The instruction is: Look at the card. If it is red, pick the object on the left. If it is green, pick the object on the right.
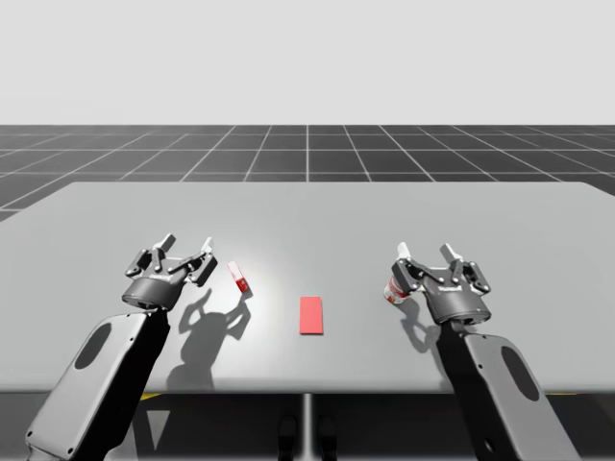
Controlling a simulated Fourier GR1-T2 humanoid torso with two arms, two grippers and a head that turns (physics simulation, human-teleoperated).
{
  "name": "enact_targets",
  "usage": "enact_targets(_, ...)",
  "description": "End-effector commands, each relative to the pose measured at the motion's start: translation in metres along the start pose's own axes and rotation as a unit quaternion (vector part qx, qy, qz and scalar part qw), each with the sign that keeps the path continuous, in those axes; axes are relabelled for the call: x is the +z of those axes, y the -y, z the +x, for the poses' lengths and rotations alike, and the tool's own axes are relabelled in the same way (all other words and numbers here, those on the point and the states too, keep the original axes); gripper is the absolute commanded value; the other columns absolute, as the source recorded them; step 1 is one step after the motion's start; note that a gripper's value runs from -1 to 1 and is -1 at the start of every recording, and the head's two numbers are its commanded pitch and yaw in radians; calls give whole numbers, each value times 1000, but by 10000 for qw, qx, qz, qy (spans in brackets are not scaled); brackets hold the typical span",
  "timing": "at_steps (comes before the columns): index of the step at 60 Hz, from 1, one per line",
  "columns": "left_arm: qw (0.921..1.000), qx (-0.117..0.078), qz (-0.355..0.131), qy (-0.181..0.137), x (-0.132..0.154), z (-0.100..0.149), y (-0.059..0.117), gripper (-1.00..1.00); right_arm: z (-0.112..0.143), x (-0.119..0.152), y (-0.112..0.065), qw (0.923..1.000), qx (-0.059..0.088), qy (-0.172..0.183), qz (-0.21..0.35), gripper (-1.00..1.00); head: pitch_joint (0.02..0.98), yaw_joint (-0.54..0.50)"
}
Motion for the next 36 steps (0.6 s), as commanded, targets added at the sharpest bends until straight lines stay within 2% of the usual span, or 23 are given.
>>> enact_targets(1, 10000, 5, -28, 10, -1, -1, 0, -1000, -3, 0, 0, 9999, 3, 78, -89, -1000, 86, 1)
enact_targets(13, 10000, 5, -28, 10, -1, -1, 0, -1000, -4, -2, -1, 10000, 14, 4, 14, -1000, 123, -5)
enact_targets(36, 10000, -22, -43, 32, -1, 0, 1, -1000, -4, -4, 0, 10000, -25, -83, -39, -1000, 391, 1)
